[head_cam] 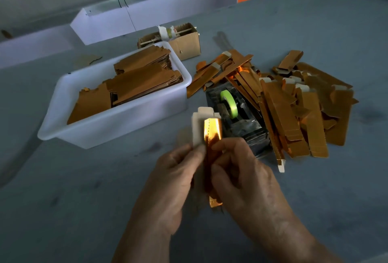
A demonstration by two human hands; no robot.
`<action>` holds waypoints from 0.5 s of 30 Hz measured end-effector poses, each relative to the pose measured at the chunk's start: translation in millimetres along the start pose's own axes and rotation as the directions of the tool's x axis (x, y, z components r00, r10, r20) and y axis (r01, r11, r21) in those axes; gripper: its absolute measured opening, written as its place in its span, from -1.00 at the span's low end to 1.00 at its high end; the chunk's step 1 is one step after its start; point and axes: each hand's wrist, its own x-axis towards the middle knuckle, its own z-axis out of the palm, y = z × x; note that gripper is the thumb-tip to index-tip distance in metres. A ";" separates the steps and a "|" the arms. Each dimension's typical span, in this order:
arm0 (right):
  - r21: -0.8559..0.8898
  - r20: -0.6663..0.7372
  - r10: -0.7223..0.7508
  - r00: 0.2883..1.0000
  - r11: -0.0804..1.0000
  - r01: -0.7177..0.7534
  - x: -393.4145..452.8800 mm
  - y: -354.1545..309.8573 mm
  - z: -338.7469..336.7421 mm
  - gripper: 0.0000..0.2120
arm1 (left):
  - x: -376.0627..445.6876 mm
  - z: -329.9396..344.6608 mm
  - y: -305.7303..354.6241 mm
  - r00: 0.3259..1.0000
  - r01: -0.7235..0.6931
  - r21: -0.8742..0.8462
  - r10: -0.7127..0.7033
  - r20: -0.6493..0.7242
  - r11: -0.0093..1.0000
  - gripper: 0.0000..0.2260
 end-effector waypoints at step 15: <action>0.481 0.012 0.366 0.931 0.814 -0.326 5.6 -0.1 -5.9 -0.84 | -4.7 -6.4 0.0 0.999 -0.021 0.069 0.020 0.026 0.997 -0.72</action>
